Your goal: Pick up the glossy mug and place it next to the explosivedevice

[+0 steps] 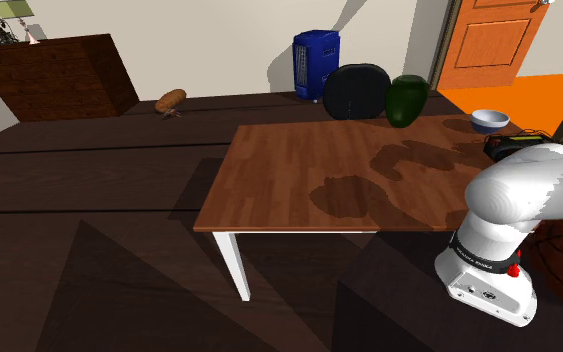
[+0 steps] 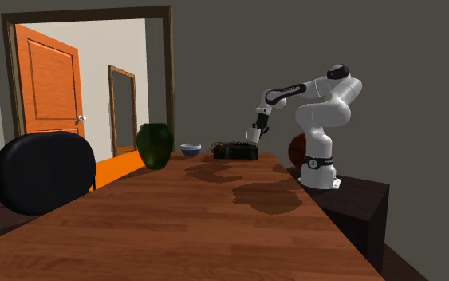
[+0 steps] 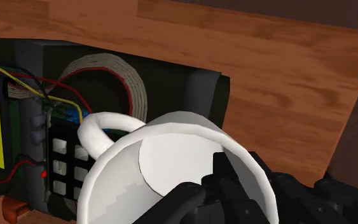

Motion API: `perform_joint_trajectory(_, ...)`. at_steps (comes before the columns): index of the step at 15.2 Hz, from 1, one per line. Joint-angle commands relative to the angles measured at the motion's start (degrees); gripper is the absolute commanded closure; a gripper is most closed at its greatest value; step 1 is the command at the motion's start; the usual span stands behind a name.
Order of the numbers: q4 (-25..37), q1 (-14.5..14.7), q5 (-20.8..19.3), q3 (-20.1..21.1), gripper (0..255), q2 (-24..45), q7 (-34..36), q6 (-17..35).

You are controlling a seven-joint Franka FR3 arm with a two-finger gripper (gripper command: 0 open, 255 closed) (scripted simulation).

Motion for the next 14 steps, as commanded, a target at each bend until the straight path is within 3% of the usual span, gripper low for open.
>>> perform_joint_trajectory(1, 0.2, -0.1, 0.4, 0.6, 255, 0.1, 0.0, -0.5)
perform_joint_trajectory(14, 4.4, -1.8, 5.5, 7.8, 255, 2.1, -0.7, -7.5)
